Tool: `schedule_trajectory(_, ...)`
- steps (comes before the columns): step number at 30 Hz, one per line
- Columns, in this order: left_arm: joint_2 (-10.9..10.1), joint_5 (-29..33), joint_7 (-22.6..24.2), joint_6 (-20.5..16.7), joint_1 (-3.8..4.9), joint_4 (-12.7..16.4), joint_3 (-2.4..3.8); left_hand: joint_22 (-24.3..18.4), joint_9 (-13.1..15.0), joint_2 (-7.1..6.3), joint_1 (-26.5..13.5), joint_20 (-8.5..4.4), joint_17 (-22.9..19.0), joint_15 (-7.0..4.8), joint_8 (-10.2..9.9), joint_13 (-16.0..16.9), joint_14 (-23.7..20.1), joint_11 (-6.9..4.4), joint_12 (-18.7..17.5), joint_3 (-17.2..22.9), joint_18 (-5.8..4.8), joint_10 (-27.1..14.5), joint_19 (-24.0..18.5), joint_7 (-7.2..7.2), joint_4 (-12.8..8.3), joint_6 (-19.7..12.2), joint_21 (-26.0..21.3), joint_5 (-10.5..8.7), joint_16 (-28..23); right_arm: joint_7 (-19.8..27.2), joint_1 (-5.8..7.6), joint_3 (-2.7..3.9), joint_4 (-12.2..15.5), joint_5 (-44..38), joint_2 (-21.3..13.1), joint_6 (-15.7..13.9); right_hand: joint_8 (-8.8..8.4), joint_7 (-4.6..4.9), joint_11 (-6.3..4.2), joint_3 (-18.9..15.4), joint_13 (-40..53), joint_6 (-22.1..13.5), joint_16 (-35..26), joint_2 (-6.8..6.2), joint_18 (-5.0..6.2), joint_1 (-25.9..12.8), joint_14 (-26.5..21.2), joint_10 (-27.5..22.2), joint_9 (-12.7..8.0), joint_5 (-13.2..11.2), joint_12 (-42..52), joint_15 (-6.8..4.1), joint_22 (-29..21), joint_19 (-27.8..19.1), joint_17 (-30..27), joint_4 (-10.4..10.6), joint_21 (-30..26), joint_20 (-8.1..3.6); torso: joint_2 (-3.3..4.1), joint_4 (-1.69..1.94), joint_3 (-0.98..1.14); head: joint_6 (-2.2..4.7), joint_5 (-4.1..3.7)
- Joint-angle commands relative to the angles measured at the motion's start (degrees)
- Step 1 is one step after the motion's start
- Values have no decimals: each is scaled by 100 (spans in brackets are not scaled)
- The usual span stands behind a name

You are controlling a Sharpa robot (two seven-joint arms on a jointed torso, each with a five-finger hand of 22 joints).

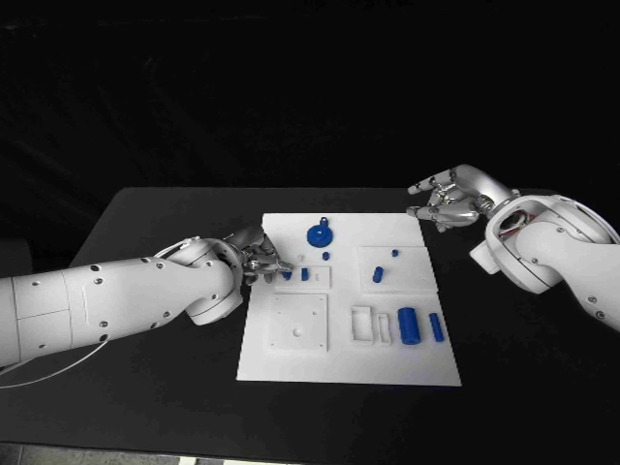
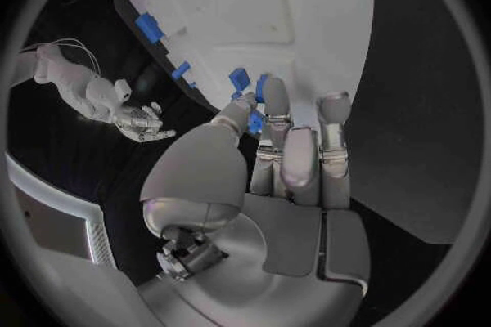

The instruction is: Assemble the parts on the task board

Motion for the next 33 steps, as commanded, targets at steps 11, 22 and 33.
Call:
schedule_trajectory(11, 25, -176, -16, 118, -3, -32, 1, 197, 85, 17, 52, -11, -5, -34, 30, -5, -4, -78, 32, 331, 84, 285, 11, -123, -294, 177, 36, 39, 26, 81, -6, 2, 5, 20, 9, -31, -20, -11, -22, 8, 7, 6, 24, -5, 60, -34, 29, -12, -2, 24, 32, -20, 0, 5, 8, 22, -6, -27, 0, 2, -3, 6, -10)
schedule_trajectory(22, 34, -190, -8, 221, -3, -54, 0, 201, 86, 14, 55, -10, -6, -34, 27, -8, -4, -79, 36, 331, 84, 286, 16, -123, -297, 180, 56, 40, 33, 83, -9, 2, -1, 24, 10, -31, -20, -11, -22, 8, 7, 6, 24, -5, 60, -34, 29, -12, -2, 24, 32, -20, 0, 5, 8, 22, -6, -27, 0, 5, -5, -7, -14)
schedule_trajectory(33, 68, -177, -74, 451, -13, -84, -12, 195, 86, 16, 51, -10, -24, -32, 24, -13, -8, -76, 28, 329, 83, 284, 6, -121, -292, 178, 36, 38, 27, 84, -13, 2, -5, 32, 6, -20, -20, -11, -22, 8, 7, 6, 24, -5, 60, -34, 29, -12, -2, 24, 32, -20, 0, 5, 8, 22, -6, -27, -2, 4, -5, -14, -24)
